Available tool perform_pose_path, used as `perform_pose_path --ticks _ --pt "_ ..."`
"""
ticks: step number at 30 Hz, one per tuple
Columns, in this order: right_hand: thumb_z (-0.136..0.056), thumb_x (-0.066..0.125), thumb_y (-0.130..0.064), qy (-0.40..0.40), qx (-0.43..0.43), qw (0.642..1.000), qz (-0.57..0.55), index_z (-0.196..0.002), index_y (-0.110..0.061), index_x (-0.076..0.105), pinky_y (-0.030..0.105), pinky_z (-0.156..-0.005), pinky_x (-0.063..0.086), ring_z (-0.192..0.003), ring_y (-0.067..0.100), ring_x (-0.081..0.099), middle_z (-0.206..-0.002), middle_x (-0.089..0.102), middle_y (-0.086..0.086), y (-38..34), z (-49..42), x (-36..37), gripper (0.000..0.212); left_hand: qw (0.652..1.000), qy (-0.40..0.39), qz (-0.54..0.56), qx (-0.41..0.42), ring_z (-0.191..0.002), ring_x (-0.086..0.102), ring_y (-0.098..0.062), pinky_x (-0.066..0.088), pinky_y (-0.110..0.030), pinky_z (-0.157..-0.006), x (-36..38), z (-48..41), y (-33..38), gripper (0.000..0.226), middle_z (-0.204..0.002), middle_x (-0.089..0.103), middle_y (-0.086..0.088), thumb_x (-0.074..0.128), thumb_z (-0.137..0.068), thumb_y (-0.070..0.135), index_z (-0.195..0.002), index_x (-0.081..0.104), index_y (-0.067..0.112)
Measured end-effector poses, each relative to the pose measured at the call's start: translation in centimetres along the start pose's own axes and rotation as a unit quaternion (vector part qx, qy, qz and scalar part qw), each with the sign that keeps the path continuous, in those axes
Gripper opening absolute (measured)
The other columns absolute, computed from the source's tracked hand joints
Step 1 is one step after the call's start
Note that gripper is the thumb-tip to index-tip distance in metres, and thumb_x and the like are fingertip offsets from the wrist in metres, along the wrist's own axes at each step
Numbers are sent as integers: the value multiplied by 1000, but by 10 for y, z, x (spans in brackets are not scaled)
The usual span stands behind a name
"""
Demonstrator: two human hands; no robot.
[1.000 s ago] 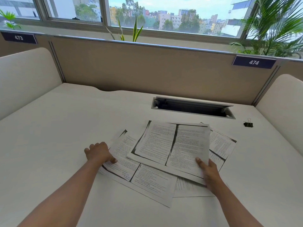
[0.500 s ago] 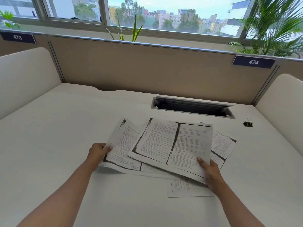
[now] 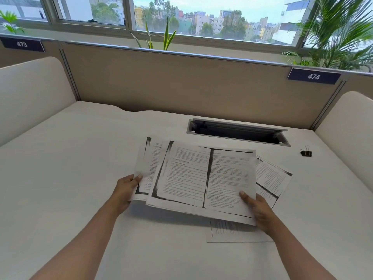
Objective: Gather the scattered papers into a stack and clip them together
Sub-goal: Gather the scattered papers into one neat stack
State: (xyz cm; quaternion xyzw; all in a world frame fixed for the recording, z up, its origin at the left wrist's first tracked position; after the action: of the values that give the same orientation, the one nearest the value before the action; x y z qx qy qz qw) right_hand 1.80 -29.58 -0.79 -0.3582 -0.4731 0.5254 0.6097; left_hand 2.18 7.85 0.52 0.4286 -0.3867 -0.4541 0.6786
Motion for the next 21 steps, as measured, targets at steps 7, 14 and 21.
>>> perform_pose_path --ticks 7,14,21 --pt "-84 60 -18 5 17 1000 -17 -113 -6 59 52 -71 57 -92 38 66 -106 68 20 -11 -3 12 31 999 -38 7 12 -57 70 -15 58 -24 -54 11 5 2 17 -66 73 -2 49 -93 10 -90 64 3" --pt "-88 55 -18 17 -3 1000 -18 -110 -10 60 38 -60 59 -89 32 66 -102 69 15 -16 -3 21 24 998 -60 -9 29 -59 69 -14 58 -26 -55 19 13 4 22 -69 74 -2 47 -94 15 -93 67 6" --pt "-77 66 -27 48 -23 999 -3 -104 -12 63 38 -64 60 -87 31 67 -99 70 13 -15 -3 25 31 997 -72 10 2 -59 70 -16 57 -27 -49 18 17 4 27 -70 74 -3 41 -97 17 -91 66 9"
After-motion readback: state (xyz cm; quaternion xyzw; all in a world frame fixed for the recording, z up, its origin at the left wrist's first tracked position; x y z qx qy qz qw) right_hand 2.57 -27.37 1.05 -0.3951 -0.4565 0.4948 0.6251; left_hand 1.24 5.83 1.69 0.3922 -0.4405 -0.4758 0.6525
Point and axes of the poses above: each hand's wrist, its own z-axis away from the middle knuckle, its own x-axis out of the palm, y = z × x, the point moved 3 cm from there along -z, towards the middle knuckle
